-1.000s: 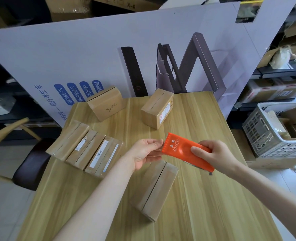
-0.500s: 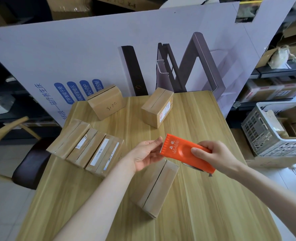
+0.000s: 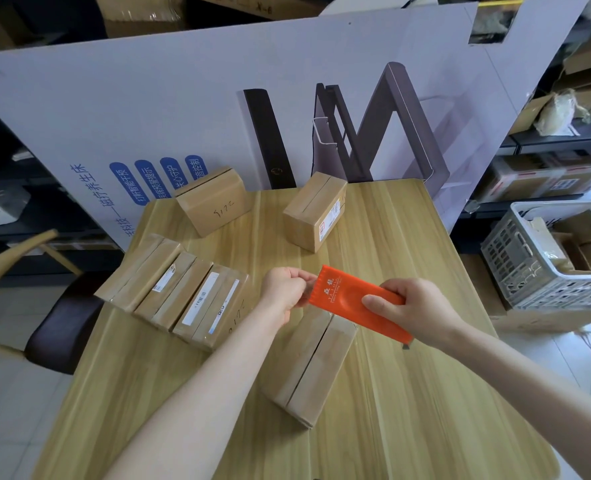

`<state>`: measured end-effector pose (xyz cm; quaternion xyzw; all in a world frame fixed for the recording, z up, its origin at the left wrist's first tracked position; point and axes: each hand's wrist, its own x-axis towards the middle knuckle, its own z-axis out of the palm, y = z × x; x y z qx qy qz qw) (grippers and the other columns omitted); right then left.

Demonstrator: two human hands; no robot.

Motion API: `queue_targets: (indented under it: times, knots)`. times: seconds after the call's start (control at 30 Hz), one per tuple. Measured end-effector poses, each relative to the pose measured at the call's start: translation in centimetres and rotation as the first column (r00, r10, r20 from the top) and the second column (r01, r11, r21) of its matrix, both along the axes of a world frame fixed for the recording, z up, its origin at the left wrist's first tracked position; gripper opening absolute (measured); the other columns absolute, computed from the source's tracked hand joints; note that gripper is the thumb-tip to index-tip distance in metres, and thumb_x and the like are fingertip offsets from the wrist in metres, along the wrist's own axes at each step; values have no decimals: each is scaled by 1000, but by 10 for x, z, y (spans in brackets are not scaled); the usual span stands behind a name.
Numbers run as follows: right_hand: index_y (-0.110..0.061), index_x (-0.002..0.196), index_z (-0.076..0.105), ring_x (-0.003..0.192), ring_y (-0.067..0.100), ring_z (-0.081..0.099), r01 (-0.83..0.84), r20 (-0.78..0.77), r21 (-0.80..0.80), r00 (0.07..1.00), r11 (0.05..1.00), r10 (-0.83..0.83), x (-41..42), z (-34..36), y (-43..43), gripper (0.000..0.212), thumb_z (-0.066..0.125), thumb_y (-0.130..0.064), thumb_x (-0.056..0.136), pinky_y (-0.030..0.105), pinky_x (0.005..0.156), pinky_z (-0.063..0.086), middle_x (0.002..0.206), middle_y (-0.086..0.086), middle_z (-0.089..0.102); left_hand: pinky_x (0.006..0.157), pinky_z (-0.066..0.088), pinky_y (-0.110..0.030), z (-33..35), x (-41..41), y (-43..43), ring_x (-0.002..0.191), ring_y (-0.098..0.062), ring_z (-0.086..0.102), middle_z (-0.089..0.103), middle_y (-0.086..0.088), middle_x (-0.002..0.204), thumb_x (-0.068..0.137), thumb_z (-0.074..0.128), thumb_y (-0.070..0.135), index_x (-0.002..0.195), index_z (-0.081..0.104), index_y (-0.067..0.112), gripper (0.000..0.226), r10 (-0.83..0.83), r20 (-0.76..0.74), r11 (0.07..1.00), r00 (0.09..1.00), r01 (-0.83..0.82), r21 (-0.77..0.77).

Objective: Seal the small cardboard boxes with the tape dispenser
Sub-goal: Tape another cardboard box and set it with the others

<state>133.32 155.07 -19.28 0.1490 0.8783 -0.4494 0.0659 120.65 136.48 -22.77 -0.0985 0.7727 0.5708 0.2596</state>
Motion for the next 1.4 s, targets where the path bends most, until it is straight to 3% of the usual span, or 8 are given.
queue_targets:
  times: [0.17, 0.4, 0.63, 0.8, 0.9, 1.0, 1.17, 1.4]
  knots:
    - [-24, 73, 67, 37, 21, 62, 12, 40, 69, 999, 998, -15, 4, 8, 6, 28, 68, -51, 81, 40, 41, 55, 60, -10, 67, 45, 46, -20, 6, -19, -8, 51, -13, 66, 72, -5, 64, 71, 62, -11, 67, 71, 8, 21, -74, -32, 995, 997, 71, -73]
    - [-22, 70, 68, 36, 25, 61, 87, 79, 79, 993, 993, -93, 28, 2, 32, 27, 70, -46, 82, 36, 38, 52, 57, -2, 67, 55, 52, -23, 1, -45, -45, 62, -14, 69, 74, -6, 72, 77, 70, -6, 78, 73, 5, 11, -18, -54, 988, 998, 9, -152]
    - [-27, 69, 64, 33, 18, 60, 76, 197, 266, 971, 961, -132, 44, -12, 37, 33, 63, -56, 83, 32, 45, 54, 54, -3, 63, 49, 51, -18, -25, -27, -25, 62, -11, 69, 74, -6, 77, 83, 71, 3, 80, 71, 7, 5, -93, 11, 985, 996, 94, -143]
    - [-25, 66, 64, 33, 12, 59, 106, 182, 263, 971, 959, -157, 50, -19, 36, 35, 63, -56, 82, 29, 42, 49, 51, -4, 62, 66, 58, -27, -44, -24, -15, 71, -18, 72, 73, 0, 70, 81, 74, 8, 71, 71, 17, 14, 3, -55, 972, 998, -16, -234]
    - [-29, 67, 64, 33, 4, 57, 91, 189, 318, 969, 944, -157, 52, -23, 39, 34, 61, -60, 82, 27, 43, 50, 53, -6, 63, 56, 55, -21, -48, -24, -9, 53, -10, 65, 71, 5, 60, 78, 79, 15, 69, 71, 21, 13, -25, -50, 957, 998, 10, -290]
    - [-31, 71, 63, 34, -3, 55, 63, 232, 403, 958, 913, -168, 52, -30, 44, 35, 58, -63, 83, 24, 46, 50, 57, -6, 64, 47, 42, -17, -52, -22, -2, 47, -7, 59, 70, 5, 61, 79, 79, 21, 72, 72, 21, 9, -99, -26, 944, 995, 86, -320]
    - [-28, 70, 60, 33, 7, 58, 18, 289, 449, 943, 893, -164, 38, -45, 41, 39, 55, -63, 84, 21, 44, 43, 57, -5, 63, 40, 40, -13, -67, -24, 2, 45, -5, 57, 70, 6, 65, 78, 79, 19, 74, 72, 21, 8, -106, -43, 936, 993, 85, -341]
    - [-27, 74, 62, 52, 7, 59, -57, 356, 528, 921, 847, -160, 17, -66, 38, 40, 55, -66, 82, 20, 44, 35, 63, -9, 61, 64, 55, -25, -94, -24, 0, 51, -10, 60, 73, -1, 71, 78, 78, 17, 77, 73, 17, 5, -129, -57, 925, 990, 100, -366]
